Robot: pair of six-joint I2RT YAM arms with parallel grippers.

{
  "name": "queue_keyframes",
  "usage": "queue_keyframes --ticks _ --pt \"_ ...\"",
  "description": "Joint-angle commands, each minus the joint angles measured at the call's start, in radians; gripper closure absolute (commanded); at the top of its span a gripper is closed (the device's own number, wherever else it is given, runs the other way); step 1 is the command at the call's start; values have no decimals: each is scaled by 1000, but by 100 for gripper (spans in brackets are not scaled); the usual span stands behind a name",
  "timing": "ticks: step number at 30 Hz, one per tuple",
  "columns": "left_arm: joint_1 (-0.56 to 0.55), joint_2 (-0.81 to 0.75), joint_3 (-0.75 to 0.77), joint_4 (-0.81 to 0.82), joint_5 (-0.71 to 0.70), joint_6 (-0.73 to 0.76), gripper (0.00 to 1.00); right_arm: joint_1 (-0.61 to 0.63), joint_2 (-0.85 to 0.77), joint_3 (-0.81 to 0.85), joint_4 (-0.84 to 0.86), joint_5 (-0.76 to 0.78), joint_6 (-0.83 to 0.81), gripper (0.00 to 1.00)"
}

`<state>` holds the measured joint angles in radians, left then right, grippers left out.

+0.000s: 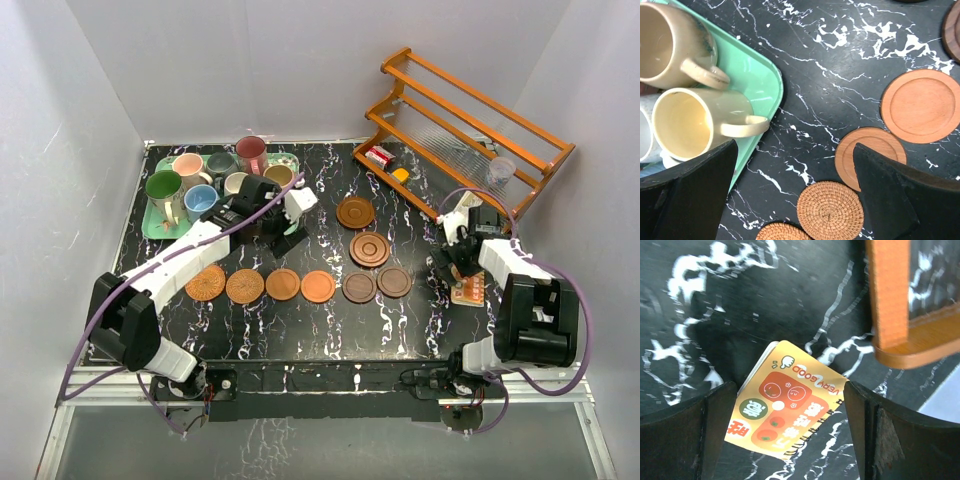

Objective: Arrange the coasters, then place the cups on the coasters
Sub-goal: Move the coaster to the center of the board.

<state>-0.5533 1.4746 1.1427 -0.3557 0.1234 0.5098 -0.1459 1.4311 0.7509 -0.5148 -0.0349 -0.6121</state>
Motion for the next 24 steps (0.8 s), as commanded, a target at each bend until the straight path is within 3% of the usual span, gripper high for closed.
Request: queue_keyframes --ticks 1,8,13,17,24 --pt "40 -62 12 -3 15 -24 1 -86 16 -36 17 119 -109 14" --pt "116 -72 28 0 9 -58 1 -176 12 23 -43 103 -164 14" --pt "168 -83 46 1 12 -92 1 -158 -12 151 -164 -181 -115 15" --pt "193 -89 52 3 18 -102 1 -34 -21 216 -126 -271 -22 16" --pt "213 -102 52 6 21 -105 1 285 84 312 62 -220 125 17"
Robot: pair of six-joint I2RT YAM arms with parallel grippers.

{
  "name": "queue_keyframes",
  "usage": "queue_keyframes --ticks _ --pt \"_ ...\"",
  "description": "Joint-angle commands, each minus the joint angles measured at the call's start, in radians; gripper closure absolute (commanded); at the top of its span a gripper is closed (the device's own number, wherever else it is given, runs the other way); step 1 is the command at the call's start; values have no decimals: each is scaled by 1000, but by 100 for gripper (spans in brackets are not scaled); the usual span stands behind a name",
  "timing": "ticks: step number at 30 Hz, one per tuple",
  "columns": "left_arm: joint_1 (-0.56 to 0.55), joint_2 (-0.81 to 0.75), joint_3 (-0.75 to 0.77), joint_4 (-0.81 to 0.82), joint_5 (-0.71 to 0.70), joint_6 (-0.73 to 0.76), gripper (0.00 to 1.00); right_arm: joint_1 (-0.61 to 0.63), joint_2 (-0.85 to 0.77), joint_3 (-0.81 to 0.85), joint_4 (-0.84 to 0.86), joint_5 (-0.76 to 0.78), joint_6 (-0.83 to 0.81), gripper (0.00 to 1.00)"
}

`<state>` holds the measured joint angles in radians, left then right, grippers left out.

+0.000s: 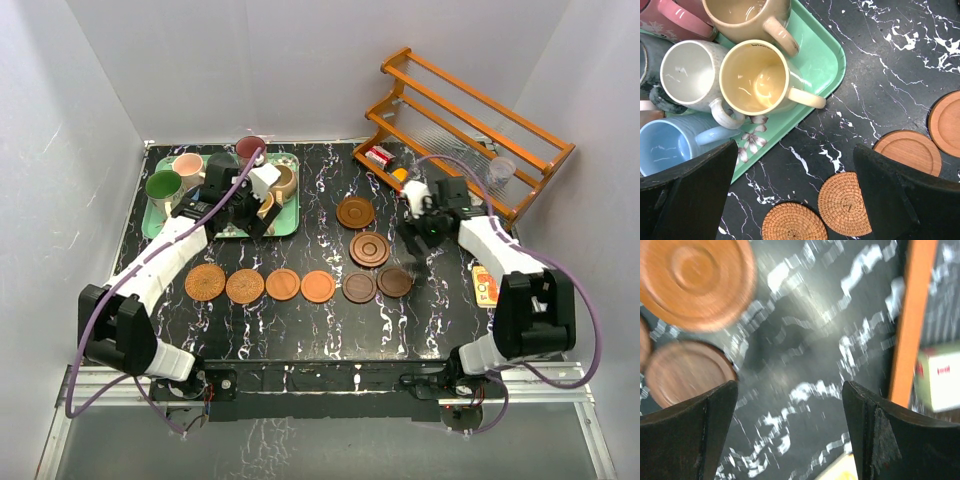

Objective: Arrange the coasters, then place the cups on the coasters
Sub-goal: Move the coaster to the center of the board.

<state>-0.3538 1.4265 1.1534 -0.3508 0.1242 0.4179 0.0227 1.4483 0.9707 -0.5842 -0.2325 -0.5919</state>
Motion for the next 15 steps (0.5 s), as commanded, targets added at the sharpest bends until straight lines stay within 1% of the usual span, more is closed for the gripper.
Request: queue_keyframes --ticks 1,8,10,15 --pt "16 -54 42 0 20 -14 1 141 97 119 140 -22 115 17" --pt "32 -78 37 2 34 -16 1 258 305 276 170 2 145 18" --pt "37 -77 35 4 35 -16 1 284 364 296 167 25 139 19" --pt "47 -77 35 6 37 -16 1 317 429 301 172 108 117 19"
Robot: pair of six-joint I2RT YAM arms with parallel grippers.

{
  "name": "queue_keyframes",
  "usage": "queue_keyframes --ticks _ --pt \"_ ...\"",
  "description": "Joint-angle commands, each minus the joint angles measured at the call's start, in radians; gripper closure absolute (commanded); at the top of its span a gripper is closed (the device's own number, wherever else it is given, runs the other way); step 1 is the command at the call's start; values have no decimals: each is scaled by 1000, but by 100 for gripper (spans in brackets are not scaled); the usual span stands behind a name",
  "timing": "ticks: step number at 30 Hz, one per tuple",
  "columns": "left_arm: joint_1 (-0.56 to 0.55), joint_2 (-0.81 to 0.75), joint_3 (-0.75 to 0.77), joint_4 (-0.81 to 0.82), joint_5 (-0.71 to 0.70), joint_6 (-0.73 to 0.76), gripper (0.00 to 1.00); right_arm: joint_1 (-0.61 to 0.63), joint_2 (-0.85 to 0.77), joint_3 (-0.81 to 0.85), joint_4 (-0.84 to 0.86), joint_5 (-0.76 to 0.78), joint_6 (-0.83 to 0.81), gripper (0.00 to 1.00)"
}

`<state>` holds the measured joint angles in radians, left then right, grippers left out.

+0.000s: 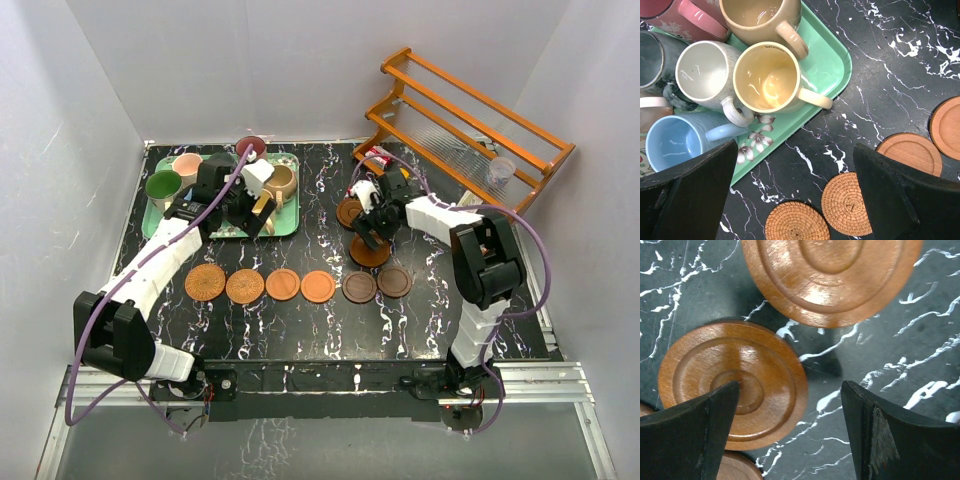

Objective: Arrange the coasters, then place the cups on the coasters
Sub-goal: Move the coaster to the center of the board.

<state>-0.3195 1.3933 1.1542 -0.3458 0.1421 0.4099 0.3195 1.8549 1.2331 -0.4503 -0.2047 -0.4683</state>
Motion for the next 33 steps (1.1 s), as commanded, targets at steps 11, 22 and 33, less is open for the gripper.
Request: queue_keyframes --ticks 11,22,33 --pt "19 -42 23 1 33 -2 1 -69 29 -5 11 248 -42 26" --pt "19 -40 16 -2 50 0 1 -252 -161 -227 -39 260 -132 31" --pt "26 -54 19 -6 47 -9 1 -302 -330 -401 -57 336 -180 34"
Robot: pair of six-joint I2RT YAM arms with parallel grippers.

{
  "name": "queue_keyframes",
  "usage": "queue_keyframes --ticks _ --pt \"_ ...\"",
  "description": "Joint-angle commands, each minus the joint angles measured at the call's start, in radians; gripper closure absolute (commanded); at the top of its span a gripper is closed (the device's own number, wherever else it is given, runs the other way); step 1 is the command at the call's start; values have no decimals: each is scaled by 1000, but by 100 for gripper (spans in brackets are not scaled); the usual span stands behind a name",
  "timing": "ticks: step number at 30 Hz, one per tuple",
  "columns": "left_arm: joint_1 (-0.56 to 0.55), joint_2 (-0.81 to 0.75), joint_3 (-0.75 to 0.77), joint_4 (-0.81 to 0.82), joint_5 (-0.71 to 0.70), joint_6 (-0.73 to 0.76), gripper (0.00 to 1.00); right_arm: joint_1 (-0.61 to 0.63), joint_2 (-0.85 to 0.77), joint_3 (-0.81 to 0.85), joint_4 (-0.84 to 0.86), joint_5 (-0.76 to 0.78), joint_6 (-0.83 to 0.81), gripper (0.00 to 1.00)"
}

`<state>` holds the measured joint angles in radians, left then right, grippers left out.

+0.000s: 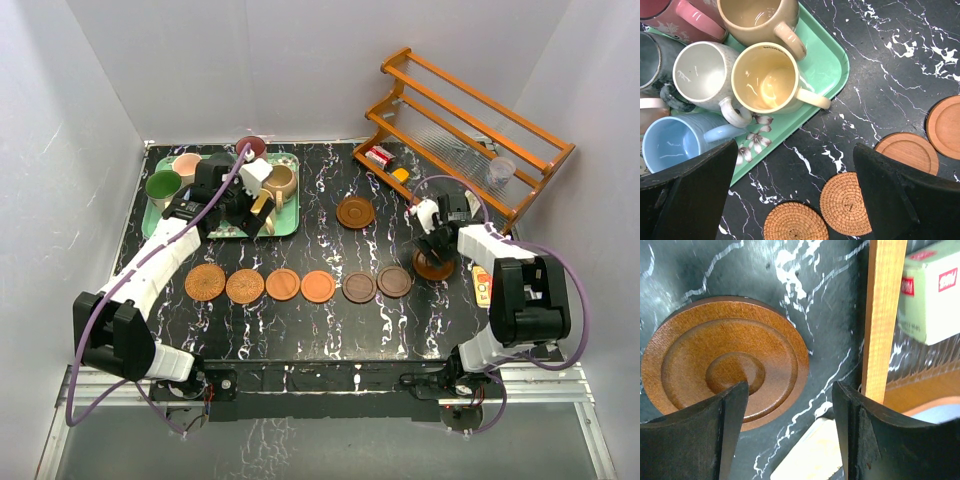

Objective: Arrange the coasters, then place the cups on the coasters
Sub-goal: Move the coaster to the center of the board.

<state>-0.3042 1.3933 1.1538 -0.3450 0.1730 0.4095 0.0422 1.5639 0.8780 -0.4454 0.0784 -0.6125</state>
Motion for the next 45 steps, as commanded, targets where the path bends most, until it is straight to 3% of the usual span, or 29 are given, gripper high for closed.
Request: queue_keyframes --ticks 1,23,45 --pt "12 -55 21 -6 15 -10 1 -26 -50 -52 -68 56 -40 34" --pt "25 -51 14 -3 32 -16 1 5 -136 -126 -207 -172 -36 36" --pt "35 -62 -6 3 49 -15 1 43 -126 -111 -208 -171 -1 36"
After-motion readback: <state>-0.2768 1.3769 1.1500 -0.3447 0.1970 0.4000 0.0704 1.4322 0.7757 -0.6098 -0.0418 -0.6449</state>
